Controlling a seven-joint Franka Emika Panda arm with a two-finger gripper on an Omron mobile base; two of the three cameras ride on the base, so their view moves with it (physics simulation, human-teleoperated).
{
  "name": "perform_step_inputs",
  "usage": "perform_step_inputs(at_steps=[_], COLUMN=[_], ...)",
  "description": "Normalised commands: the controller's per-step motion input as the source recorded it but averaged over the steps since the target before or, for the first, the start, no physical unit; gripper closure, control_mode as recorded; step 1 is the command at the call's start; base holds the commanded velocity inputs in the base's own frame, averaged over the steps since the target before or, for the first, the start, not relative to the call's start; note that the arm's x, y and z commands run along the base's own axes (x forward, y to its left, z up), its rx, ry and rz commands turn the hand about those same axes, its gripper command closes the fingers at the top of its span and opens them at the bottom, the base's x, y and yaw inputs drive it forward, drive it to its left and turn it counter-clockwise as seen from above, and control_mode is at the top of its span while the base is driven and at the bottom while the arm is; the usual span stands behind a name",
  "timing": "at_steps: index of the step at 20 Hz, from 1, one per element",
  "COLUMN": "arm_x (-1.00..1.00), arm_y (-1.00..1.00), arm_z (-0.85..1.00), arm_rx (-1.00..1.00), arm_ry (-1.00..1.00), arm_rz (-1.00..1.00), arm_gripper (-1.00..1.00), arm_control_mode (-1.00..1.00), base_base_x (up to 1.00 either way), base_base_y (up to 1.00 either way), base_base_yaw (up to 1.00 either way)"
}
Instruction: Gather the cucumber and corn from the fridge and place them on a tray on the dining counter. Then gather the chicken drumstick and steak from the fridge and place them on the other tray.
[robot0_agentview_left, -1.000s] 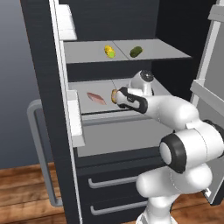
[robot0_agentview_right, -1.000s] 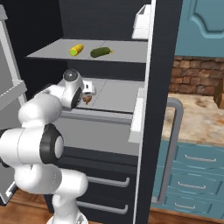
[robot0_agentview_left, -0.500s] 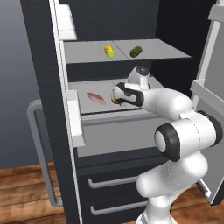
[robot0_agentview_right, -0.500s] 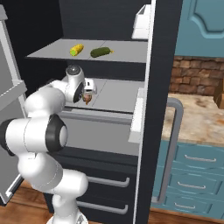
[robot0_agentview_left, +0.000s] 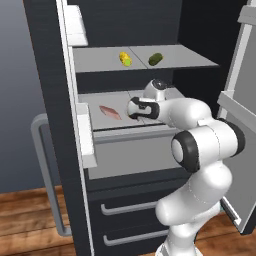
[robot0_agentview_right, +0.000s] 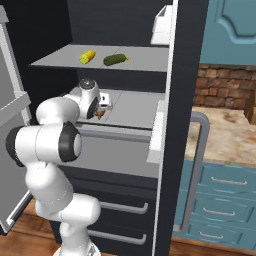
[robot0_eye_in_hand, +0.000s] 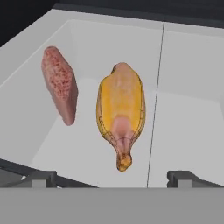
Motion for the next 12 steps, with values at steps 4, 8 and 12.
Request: perform_step_inputs(at_steps=[4, 8, 12], arm_x=[0.4, 0.36, 0.28], arm_y=[0.01, 0.11, 0.14], arm_z=[-0.18, -0.12, -0.17], arm_rx=[0.0, 0.0, 0.0], arm_ry=[0.04, 0.0, 0.02], arm_rz=[0.0, 0.0, 0.0], arm_gripper=[-1.0, -1.0, -1.0], arm_control_mode=[-1.0, -1.0, -1.0], base_base_x=[0.0, 0.0, 0.0], base_base_y=[0.0, 0.0, 0.0], base_base_yaw=[0.0, 0.0, 0.0])
